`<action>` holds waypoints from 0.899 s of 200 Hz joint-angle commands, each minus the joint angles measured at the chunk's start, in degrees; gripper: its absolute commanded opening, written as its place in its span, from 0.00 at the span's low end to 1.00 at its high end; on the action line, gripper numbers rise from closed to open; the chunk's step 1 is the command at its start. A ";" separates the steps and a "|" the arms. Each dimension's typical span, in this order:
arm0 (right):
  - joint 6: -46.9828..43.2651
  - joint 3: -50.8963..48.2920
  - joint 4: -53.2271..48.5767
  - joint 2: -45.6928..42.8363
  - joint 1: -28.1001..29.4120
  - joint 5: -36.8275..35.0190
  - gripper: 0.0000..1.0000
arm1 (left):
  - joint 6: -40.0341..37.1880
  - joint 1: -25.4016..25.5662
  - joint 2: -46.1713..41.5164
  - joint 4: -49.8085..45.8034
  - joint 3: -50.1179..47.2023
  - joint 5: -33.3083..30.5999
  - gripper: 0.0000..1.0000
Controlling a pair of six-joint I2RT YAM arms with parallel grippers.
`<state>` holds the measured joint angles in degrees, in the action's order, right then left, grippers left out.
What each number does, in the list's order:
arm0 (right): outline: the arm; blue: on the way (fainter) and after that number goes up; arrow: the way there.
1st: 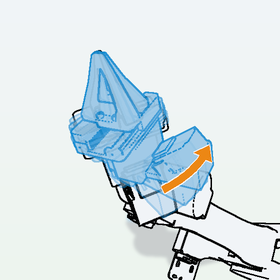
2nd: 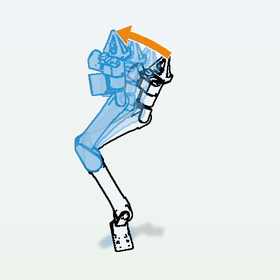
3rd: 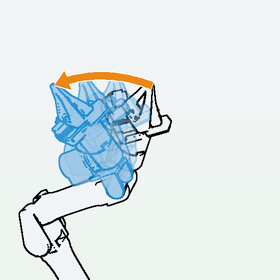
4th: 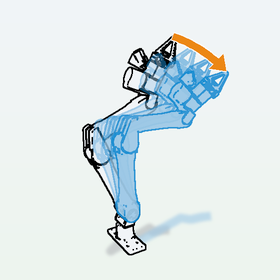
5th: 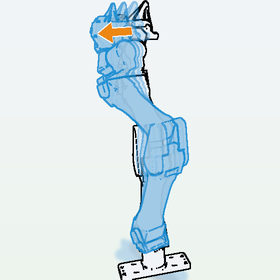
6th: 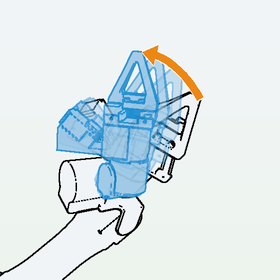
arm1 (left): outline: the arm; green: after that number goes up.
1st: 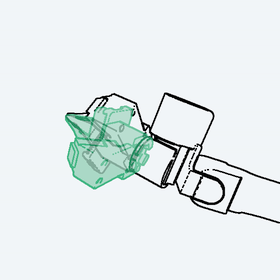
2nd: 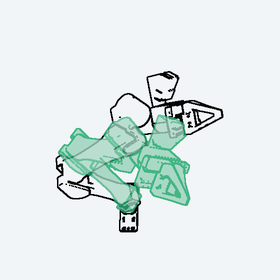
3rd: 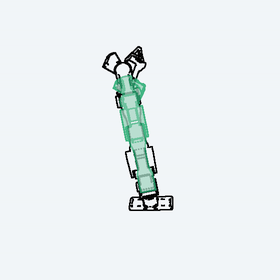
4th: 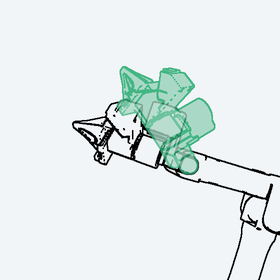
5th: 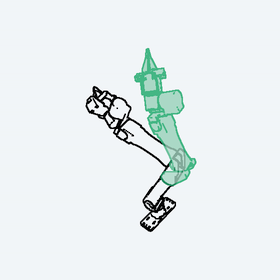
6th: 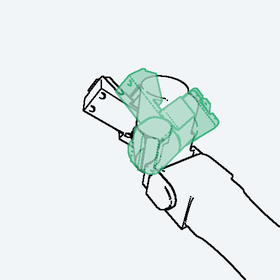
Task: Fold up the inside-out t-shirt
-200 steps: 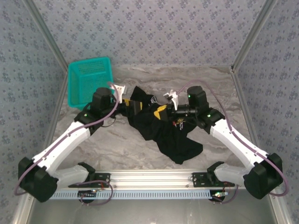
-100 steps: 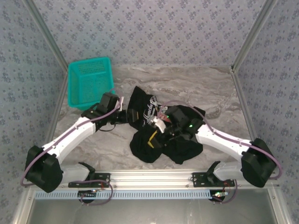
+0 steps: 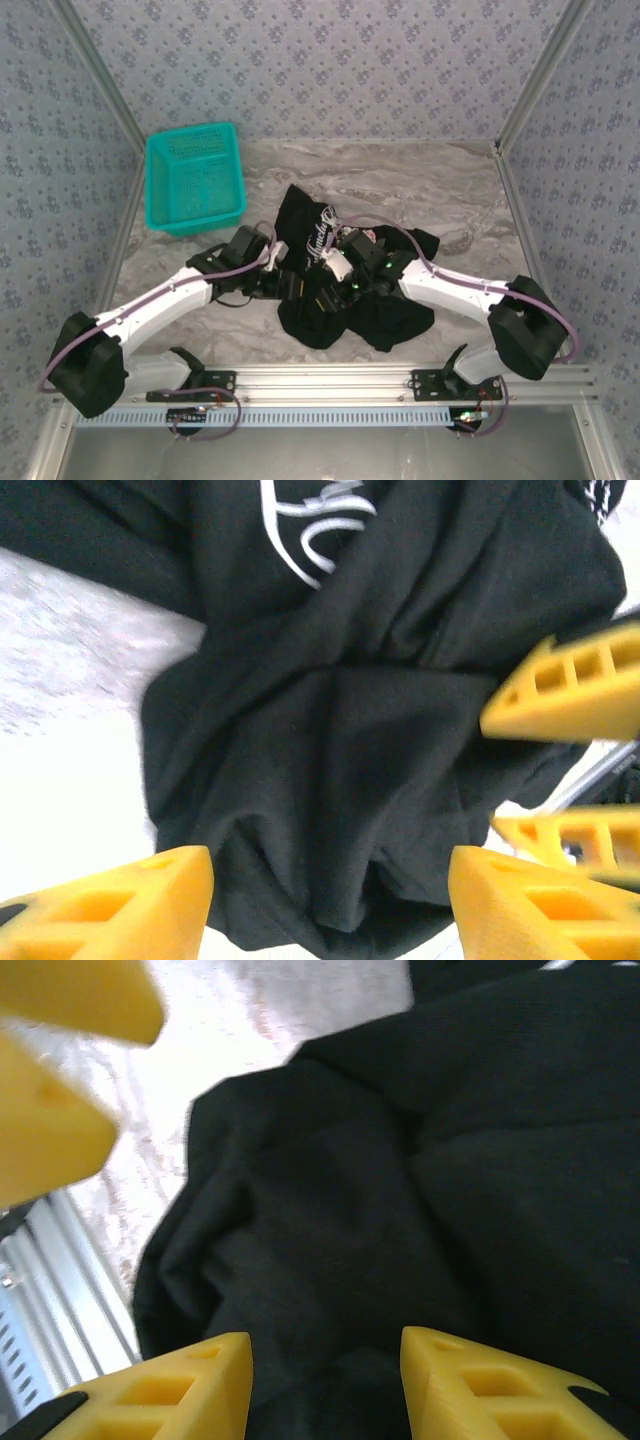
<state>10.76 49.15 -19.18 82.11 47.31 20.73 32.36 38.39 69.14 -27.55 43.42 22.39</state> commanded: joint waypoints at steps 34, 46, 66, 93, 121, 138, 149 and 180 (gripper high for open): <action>1.12 0.41 -2.57 -3.32 -3.34 -0.16 0.46 | -0.10 4.83 5.63 7.46 -0.98 2.32 0.57; 1.65 0.10 -2.79 -3.34 -4.12 0.18 0.46 | -1.17 5.51 8.26 7.78 0.06 0.86 0.52; 2.39 0.31 -3.67 -2.40 -4.85 0.36 0.47 | -1.39 5.73 11.27 11.29 0.67 3.51 0.39; 4.69 -0.56 -0.60 -1.10 -5.27 4.88 0.47 | -2.29 5.53 10.69 11.90 1.18 4.26 0.09; 6.94 -1.81 3.02 0.22 -5.76 9.44 0.48 | -2.04 4.86 6.95 13.97 -0.53 5.10 0.00; 7.50 -2.03 3.61 0.83 -6.15 10.21 0.48 | -2.08 4.39 6.35 13.65 -0.64 5.12 0.00; 7.82 -2.13 4.60 1.00 -6.40 11.14 0.47 | -2.21 4.33 6.42 13.41 -0.62 4.97 0.00; 7.59 -1.57 2.88 1.39 -7.00 9.07 0.46 | -2.89 4.14 6.57 12.23 -0.26 4.94 0.00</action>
<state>17.63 47.33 -15.35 82.72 40.86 29.85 30.87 43.00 76.27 -14.94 42.61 26.24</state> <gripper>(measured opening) 0.442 0.042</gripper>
